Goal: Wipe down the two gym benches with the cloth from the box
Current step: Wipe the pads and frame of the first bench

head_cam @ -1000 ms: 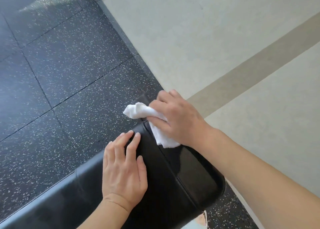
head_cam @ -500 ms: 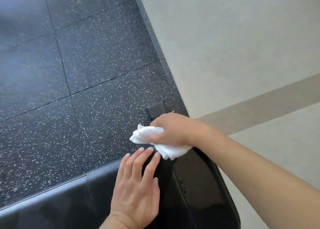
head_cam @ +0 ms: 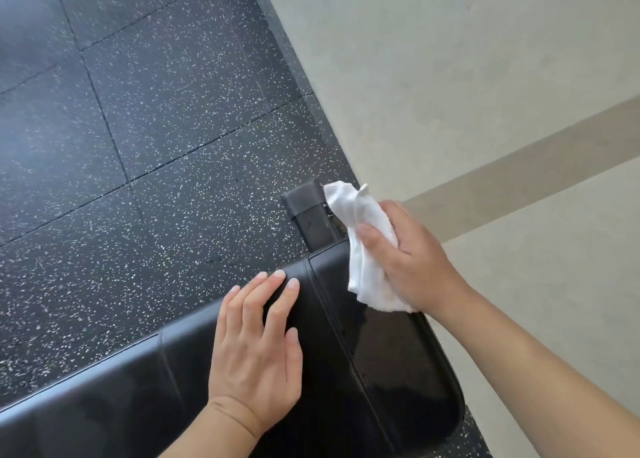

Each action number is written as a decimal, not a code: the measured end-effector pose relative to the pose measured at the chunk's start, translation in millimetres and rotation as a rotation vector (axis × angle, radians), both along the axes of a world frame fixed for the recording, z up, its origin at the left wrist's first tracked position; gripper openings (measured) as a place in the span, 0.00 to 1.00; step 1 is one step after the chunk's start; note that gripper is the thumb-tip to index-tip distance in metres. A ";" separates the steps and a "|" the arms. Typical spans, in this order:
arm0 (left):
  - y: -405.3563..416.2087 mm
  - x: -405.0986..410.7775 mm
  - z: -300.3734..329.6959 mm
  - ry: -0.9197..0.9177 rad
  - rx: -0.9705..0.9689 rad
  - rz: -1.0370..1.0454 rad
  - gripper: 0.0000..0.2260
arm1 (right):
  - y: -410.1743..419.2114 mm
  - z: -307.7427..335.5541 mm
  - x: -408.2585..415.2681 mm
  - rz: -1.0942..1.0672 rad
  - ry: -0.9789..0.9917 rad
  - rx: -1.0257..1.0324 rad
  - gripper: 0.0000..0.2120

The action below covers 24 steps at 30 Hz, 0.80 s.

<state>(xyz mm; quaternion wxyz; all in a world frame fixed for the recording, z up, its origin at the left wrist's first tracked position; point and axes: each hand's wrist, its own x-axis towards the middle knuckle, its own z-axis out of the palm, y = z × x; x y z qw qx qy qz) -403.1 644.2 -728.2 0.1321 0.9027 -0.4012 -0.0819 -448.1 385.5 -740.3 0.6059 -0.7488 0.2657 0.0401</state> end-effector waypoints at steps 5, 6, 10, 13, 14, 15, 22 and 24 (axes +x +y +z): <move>-3.6 -0.8 2.2 -0.002 -0.011 0.012 0.24 | -10.4 -0.9 46.4 0.231 0.101 -0.048 0.14; -3.7 -1.2 2.9 -0.003 -0.008 0.010 0.24 | -10.1 -1.0 42.6 0.214 0.084 -0.023 0.15; -1.7 -1.3 1.3 -0.007 0.002 -0.003 0.24 | 3.6 2.8 -17.3 -0.106 -0.080 0.025 0.09; -1.7 -2.1 -0.3 -0.012 0.005 -0.004 0.25 | 23.5 4.2 -84.7 -0.233 -0.034 0.073 0.08; -1.5 -2.2 -0.9 -0.017 -0.001 -0.008 0.24 | 30.2 5.6 -104.5 -0.239 -0.006 0.076 0.10; -1.1 -1.8 -1.6 -0.023 -0.008 -0.010 0.24 | 35.6 6.9 -120.2 -0.249 0.014 0.067 0.11; 0.8 -1.7 -5.2 -0.027 -0.030 0.017 0.24 | 22.3 5.0 -75.6 -0.275 0.021 0.101 0.11; 1.7 -1.5 -6.1 -0.033 -0.018 0.021 0.24 | 13.4 6.6 -45.4 -0.232 0.023 0.072 0.13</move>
